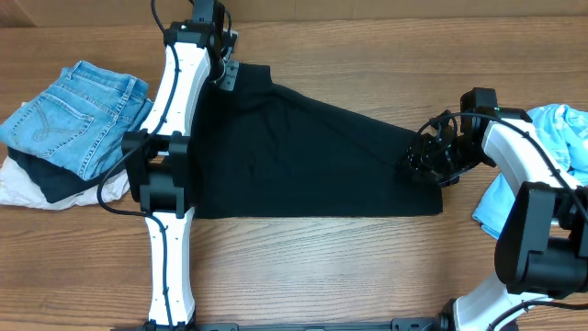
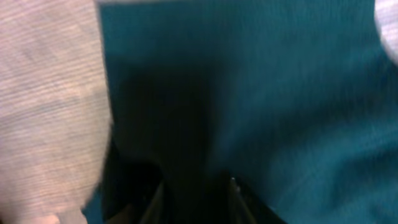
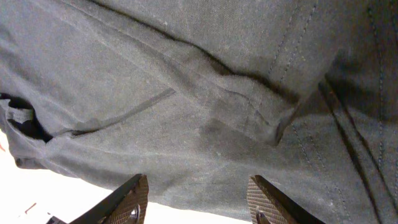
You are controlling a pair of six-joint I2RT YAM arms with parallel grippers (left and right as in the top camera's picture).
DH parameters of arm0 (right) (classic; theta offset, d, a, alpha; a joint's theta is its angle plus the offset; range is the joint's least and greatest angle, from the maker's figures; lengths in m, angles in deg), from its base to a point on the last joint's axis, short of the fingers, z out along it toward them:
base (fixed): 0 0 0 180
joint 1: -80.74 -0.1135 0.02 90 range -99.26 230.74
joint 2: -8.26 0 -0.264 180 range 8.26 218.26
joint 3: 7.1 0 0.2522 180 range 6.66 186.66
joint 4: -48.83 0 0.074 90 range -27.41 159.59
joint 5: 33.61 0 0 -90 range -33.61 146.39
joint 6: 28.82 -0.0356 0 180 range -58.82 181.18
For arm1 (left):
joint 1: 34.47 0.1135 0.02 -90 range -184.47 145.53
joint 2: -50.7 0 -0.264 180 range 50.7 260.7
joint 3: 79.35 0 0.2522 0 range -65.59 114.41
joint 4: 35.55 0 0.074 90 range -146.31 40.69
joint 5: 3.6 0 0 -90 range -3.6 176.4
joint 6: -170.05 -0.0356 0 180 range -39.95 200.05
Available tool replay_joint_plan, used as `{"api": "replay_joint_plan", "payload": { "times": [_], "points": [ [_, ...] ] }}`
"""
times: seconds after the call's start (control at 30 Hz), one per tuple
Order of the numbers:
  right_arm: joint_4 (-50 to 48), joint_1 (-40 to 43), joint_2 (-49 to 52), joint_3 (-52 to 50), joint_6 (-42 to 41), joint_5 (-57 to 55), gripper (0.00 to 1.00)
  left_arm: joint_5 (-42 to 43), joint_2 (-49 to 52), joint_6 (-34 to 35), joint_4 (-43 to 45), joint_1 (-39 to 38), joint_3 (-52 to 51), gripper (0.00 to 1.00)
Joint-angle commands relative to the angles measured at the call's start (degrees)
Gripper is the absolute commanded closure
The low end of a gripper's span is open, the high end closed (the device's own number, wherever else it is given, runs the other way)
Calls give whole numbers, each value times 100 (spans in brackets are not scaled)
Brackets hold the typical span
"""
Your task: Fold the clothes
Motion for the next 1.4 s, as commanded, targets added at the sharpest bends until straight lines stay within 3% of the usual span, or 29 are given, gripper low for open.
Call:
{"api": "replay_joint_plan", "payload": {
  "times": [0.0,0.1,0.13,0.17,0.3,0.43,0.63,0.87,0.97,1.07,1.13,1.23,1.37],
  "points": [
    [-48,-28,-26,-39,-55,94,44,70,-26,-92,-273,-13,138,27],
    [-66,-28,-26,-39,-55,94,44,-74,-26,-85,98,4,175,14],
    [-63,-28,-26,-39,-55,94,44,-74,-26,-46,354,7,203,2],
    [-66,-28,-26,-39,-55,94,44,-70,-26,-22,940,4,203,0],
    [-68,-28,-26,-39,-55,94,44,-66,68,2,1987,7,188,1],
    [-66,-28,-26,-39,-55,94,44,55,337,-2,2291,7,188,17],
    [-63,-28,-26,-42,-55,94,44,284,870,-2,2334,24,188,11],
    [-39,-28,-26,-42,-57,94,44,557,898,-11,2437,28,140,15],
    [9,-28,-26,-42,-55,94,44,595,970,-22,2402,28,81,30],
    [92,-28,-26,-42,-55,94,44,662,1082,-24,2264,28,79,52],
    [131,-28,-26,-42,-52,92,44,699,1073,-24,2253,33,85,73],
    [131,-28,-26,-42,-55,92,44,629,986,-90,2258,35,164,96],
    [109,-28,-26,-42,-55,92,44,240,651,-212,2243,37,457,96]
  ]
}}
